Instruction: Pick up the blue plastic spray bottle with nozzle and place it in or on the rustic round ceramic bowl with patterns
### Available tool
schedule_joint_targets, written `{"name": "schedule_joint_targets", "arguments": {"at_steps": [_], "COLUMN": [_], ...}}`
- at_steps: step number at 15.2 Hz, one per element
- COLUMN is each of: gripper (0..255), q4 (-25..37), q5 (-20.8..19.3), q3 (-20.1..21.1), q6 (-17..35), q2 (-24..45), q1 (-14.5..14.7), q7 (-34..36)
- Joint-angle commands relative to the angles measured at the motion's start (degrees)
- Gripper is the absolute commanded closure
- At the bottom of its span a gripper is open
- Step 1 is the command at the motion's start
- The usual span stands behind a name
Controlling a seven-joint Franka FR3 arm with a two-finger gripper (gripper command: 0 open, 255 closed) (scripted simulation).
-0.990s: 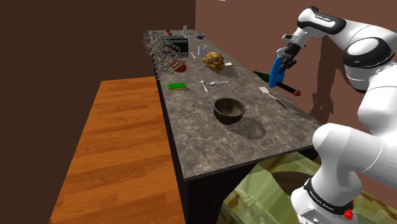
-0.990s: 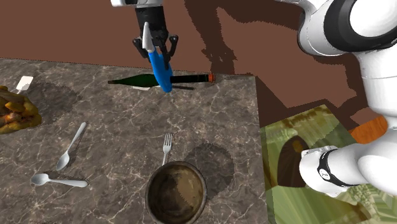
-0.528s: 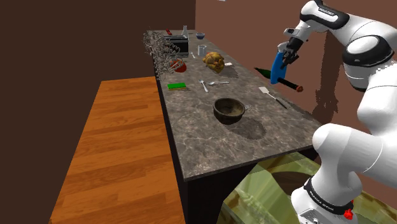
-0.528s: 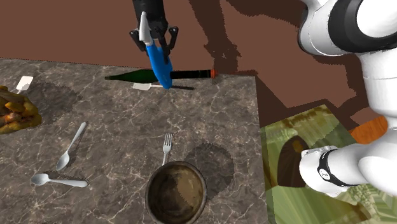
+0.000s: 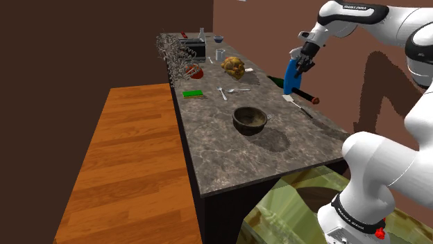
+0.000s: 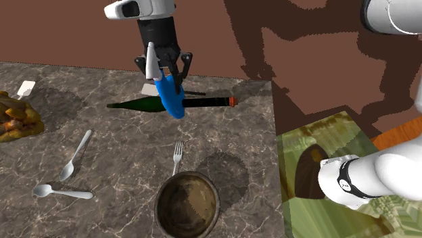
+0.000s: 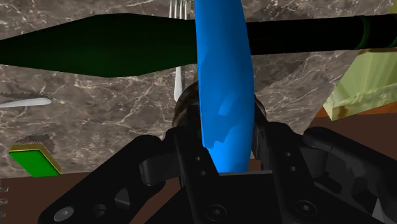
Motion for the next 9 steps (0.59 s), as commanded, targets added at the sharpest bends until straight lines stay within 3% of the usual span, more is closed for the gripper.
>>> {"name": "schedule_joint_targets", "arguments": {"at_steps": [1,9], "gripper": [255,255], "q4": [-6.41,-22.47], "q5": [1.91,8.52], "q3": [2.33,11.48], "q6": [3.60,13.42], "q2": [2.81,11.04], "q1": [-2.64,-9.14], "q7": [1.42,5.94]}}
